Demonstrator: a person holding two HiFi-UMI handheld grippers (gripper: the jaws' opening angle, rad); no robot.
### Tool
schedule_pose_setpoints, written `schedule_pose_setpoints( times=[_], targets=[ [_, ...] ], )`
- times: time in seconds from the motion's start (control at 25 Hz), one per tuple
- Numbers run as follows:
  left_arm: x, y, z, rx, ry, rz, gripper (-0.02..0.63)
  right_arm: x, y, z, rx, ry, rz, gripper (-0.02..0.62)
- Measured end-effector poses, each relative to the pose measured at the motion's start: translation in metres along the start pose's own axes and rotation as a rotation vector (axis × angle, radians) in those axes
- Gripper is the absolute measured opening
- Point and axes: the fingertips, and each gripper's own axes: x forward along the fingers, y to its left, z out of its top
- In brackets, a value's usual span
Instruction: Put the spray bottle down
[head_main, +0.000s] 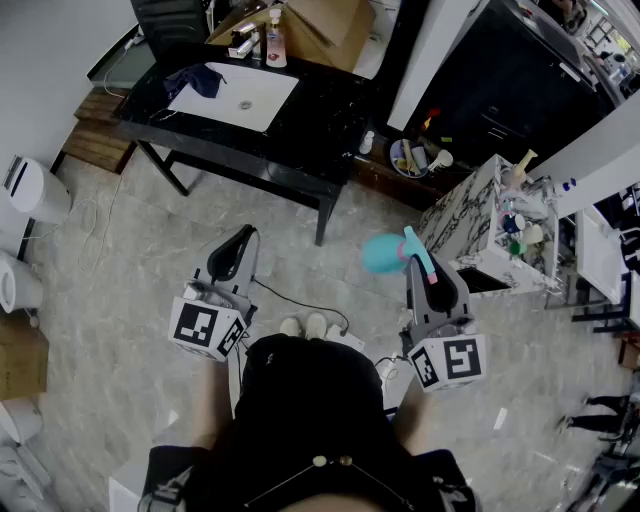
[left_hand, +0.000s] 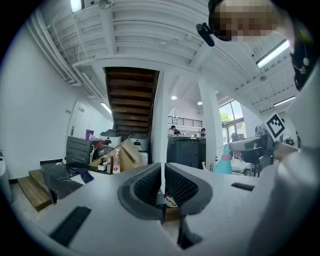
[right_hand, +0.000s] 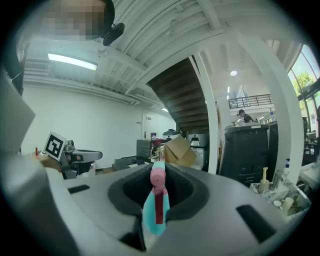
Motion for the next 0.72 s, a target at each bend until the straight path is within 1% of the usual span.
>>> schedule_pose_setpoints(
  times=[0.36,0.52,0.72],
  targets=[
    [0.000,0.001,0.000,0.004,0.003,-0.007,0.025,0.001,0.003,-0.003,-0.003,0.008,-0.001,0.067],
    [-0.003,0.003,0.001,0.001,0.007,0.003,0.025,0.003,0.005,-0.004,0.001,0.008,0.006,0.067],
    [-0.006,0.006,0.001,-0.001,0.003,0.002,0.025,0.006,0.011,-0.005,0.042,0.001,0.023,0.067]
  ],
)
